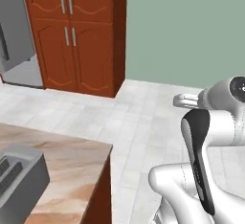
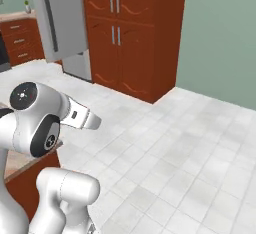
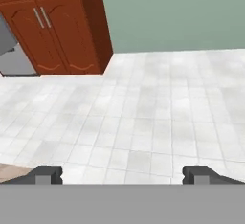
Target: Gather the sweet potato and avocado from the fridge and place them on a tray on the dining counter. Then gather the steak and fish from the fridge and place them on the other tray.
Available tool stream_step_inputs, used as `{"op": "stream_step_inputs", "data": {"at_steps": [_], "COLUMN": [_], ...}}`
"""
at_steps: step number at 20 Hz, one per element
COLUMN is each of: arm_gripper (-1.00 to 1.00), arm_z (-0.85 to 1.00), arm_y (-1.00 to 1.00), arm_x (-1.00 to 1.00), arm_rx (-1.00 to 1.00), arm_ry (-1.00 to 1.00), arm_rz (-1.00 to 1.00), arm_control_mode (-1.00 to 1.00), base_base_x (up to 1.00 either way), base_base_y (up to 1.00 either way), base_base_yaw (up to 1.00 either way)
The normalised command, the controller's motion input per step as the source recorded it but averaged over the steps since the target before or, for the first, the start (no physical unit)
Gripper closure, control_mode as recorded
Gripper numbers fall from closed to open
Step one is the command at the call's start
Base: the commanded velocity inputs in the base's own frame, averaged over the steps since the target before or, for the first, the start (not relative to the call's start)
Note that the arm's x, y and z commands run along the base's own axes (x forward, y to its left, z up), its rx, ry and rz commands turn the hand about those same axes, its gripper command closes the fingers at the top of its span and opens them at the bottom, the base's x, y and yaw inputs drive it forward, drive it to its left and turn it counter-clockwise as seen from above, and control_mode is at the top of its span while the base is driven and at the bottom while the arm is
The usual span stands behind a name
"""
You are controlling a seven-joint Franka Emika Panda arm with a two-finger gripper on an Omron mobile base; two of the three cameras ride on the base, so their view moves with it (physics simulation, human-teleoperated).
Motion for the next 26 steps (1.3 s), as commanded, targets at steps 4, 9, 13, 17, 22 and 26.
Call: {"op": "stream_step_inputs", "data": {"at_steps": [4,9,13,17,22,26], "arm_gripper": [-1.00,-1.00,-1.00,-1.00,-1.00,-1.00], "arm_z": [0.00,0.00,0.00,0.00,0.00,0.00], "arm_y": [0.00,0.00,0.00,0.00,0.00,0.00], "arm_x": [0.00,0.00,0.00,0.00,0.00,0.00], "arm_rx": [0.00,0.00,0.00,0.00,0.00,0.00], "arm_ry": [0.00,0.00,0.00,0.00,0.00,0.00], "arm_rz": [0.00,0.00,0.00,0.00,0.00,0.00], "arm_control_mode": [1.00,1.00,1.00,1.00,1.00,1.00], "base_base_x": [1.00,0.99,0.99,0.92,0.92,0.89], "base_base_y": [-0.36,-0.27,-0.25,-0.30,-0.30,-0.28], "base_base_yaw": [0.40,0.43,0.45,0.44,0.45,0.46]}}
